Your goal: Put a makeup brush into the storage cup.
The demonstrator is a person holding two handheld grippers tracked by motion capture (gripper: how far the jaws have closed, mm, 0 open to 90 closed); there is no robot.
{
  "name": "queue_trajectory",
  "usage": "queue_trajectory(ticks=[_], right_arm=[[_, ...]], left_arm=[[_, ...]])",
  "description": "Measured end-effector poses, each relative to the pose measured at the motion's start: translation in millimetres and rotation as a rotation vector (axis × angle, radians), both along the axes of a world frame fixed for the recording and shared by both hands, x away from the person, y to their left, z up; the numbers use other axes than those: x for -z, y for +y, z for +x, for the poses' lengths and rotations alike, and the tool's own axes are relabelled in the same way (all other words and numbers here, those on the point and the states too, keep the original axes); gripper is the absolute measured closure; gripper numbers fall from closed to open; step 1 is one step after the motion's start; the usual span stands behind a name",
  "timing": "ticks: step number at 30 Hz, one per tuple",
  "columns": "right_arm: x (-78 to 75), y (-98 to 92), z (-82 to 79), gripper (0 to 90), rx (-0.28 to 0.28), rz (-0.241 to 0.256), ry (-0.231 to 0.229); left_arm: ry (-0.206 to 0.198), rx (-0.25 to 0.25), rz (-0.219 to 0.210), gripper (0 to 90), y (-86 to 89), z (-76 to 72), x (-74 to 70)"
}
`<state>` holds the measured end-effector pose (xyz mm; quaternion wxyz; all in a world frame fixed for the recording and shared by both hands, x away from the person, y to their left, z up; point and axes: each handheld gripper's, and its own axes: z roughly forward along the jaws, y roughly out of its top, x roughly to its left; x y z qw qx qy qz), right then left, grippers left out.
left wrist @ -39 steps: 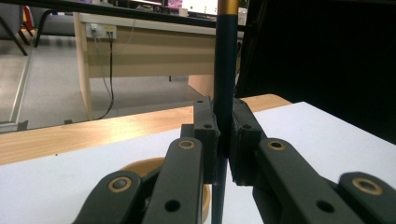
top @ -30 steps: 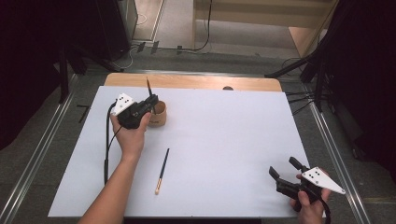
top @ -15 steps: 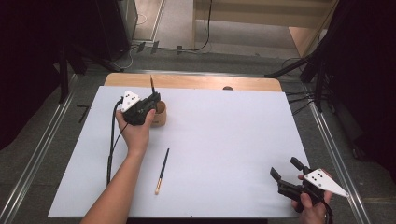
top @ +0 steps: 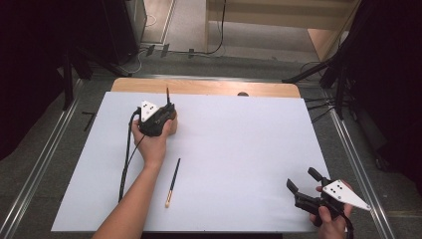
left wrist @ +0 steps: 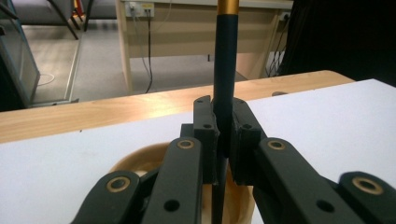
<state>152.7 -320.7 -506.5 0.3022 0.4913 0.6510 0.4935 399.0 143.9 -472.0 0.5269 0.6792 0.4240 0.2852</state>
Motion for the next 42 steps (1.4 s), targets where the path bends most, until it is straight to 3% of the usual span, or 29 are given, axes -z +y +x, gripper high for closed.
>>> queue_trajectory(ticks=[4, 11, 21, 25, 32, 37, 42], right_arm=[[-0.2, 0.3, 0.0, 14.0, 0.002, 0.001, 0.001], [-0.3, 1.3, -0.6, 14.0, 0.003, -0.004, 0.001], [-1.0, 1.7, -1.9, 13.9, 0.006, -0.007, -0.001], [-1.0, 3.3, -1.1, 13.9, 0.003, -0.010, 0.001], [-1.3, 5.1, -0.2, 13.9, 0.001, -0.009, 0.000], [-1.3, 6.3, 0.2, 13.9, -0.001, -0.011, 0.002], [-1.6, 7.4, 0.7, 13.9, -0.004, -0.015, 0.002]], left_arm=[[0.015, -0.013, 0.004, 84.0, 1.3, -1.1, 3.8], [0.018, 0.007, -0.003, 78.4, 0.5, -1.9, 3.5], [0.025, 0.073, -0.036, 68.6, 2.1, -10.1, -4.4], [0.015, 0.093, -0.076, 63.2, 5.7, -21.8, -10.4], [0.011, 0.156, -0.078, 50.9, 11.6, -39.8, -19.8], [0.037, 0.184, -0.087, 45.2, 19.6, -50.1, -23.2], [0.050, 0.203, -0.075, 34.1, 27.8, -58.1, -24.7]])
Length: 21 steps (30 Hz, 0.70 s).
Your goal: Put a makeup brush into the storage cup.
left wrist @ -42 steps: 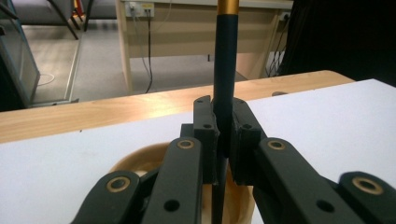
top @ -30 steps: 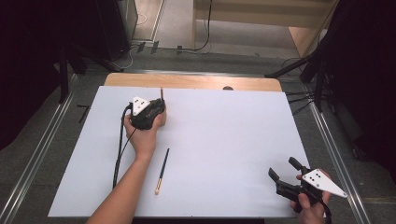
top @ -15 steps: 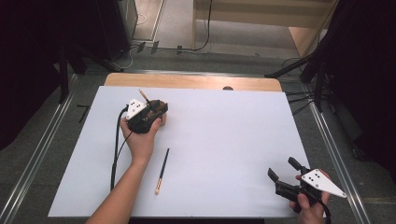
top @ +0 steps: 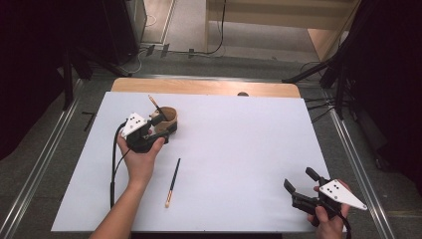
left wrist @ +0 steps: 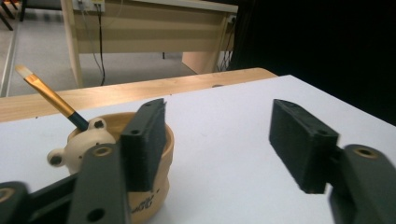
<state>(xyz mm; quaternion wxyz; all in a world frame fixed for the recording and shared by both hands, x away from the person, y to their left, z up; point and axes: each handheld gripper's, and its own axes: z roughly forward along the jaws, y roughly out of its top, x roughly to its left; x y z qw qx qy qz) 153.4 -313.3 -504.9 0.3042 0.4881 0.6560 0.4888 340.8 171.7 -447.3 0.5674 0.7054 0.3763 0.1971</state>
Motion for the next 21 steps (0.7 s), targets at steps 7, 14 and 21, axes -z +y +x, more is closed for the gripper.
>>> queue_trajectory(ticks=[7, 14, 21], right_arm=[[-0.1, 2.5, 0.8, 13.9, -0.005, -0.006, 0.000], [-0.3, 3.5, 2.1, 13.9, -0.006, -0.007, 0.000], [-1.4, 3.3, 2.1, 13.9, -0.010, -0.011, -0.008]], left_arm=[[0.034, 0.064, -0.015, 13.4, 14.6, -11.9, -2.5], [0.028, 0.081, 0.006, 0.0, 27.3, -24.2, -3.0], [0.006, 0.064, 0.012, 0.0, 42.3, -35.6, -2.4]])
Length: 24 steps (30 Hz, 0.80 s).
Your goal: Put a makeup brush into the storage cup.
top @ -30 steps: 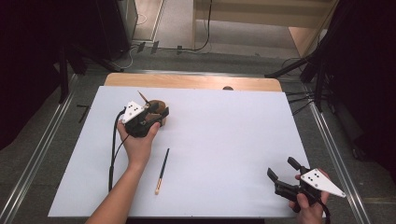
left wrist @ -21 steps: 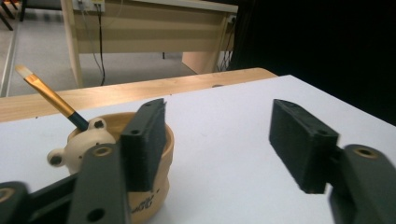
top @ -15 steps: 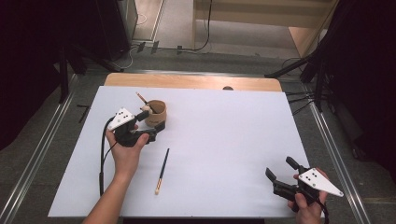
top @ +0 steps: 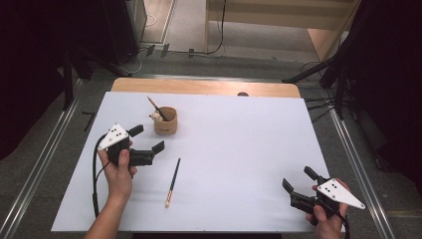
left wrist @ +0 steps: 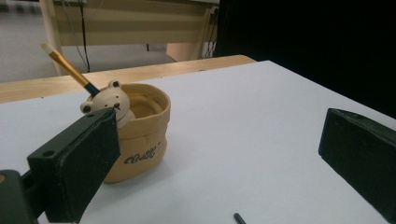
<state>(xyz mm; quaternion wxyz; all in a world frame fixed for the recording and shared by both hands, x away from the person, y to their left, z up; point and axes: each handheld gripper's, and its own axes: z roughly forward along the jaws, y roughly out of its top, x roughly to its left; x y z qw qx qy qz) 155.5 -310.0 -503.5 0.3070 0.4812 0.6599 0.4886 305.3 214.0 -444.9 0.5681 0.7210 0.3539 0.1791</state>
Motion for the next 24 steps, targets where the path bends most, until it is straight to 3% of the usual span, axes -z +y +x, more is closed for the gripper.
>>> queue_trajectory(ticks=[11, 17, 24], right_arm=[[-0.7, 0.7, -0.5, 13.9, 0.000, -0.005, -0.002], [-1.1, -0.1, -1.1, 13.9, 0.004, -0.006, -0.001], [-1.9, -1.3, -1.4, 13.9, 0.000, -0.003, -0.003]], left_arm=[[-0.015, -0.020, 0.001, 0.0, 25.4, -21.2, 6.9], [0.008, -0.035, -0.013, 0.0, 40.5, -30.9, 13.1], [0.006, -0.063, -0.012, 0.0, 56.5, -43.1, 18.6]])
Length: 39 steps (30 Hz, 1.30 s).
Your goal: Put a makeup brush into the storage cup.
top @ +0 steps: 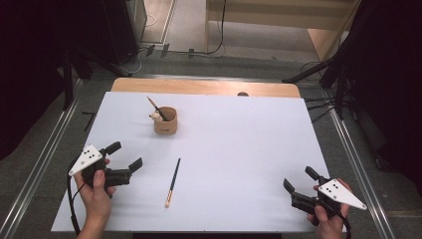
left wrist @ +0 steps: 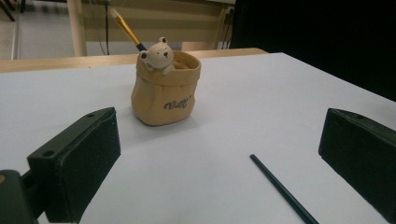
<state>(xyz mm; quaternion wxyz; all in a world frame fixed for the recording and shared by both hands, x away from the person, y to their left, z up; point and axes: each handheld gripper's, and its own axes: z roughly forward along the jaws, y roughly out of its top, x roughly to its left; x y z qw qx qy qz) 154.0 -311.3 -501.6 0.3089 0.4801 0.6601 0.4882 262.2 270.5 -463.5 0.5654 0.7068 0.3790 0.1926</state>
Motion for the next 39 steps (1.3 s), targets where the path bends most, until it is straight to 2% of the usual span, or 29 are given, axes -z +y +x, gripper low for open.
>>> queue_trajectory(ticks=[6, 9, 13, 27, 32, 37, 39], right_arm=[[-0.4, -0.3, 0.5, 13.9, 0.002, 0.000, -0.001], [-0.3, -0.4, 0.3, 13.9, 0.002, -0.001, -0.001], [-0.6, -0.7, -0.3, 13.9, -0.001, -0.002, -0.003], [-0.3, -0.6, -0.8, 13.9, -0.001, -0.007, -0.003], [0.3, -0.2, -0.3, 13.9, -0.001, -0.004, -0.001], [-0.3, -0.2, -1.3, 13.9, -0.001, -0.008, -0.005], [-0.4, -1.1, -1.6, 13.9, 0.003, -0.005, -0.004]], left_arm=[[0.004, -0.024, 0.014, 0.0, 6.2, -9.9, 4.6], [0.008, -0.029, 0.003, 0.0, 8.7, -16.2, 6.1], [-0.004, -0.027, 0.031, 0.0, 12.1, -23.3, 6.1], [0.004, -0.067, 0.060, 0.0, 32.5, -41.7, 12.0], [0.008, -0.080, 0.054, 0.0, 37.2, -42.1, 12.1], [0.012, -0.080, 0.047, 0.0, 33.4, -40.6, 11.2], [0.008, -0.079, 0.068, 0.0, 29.5, -40.4, 10.4]])
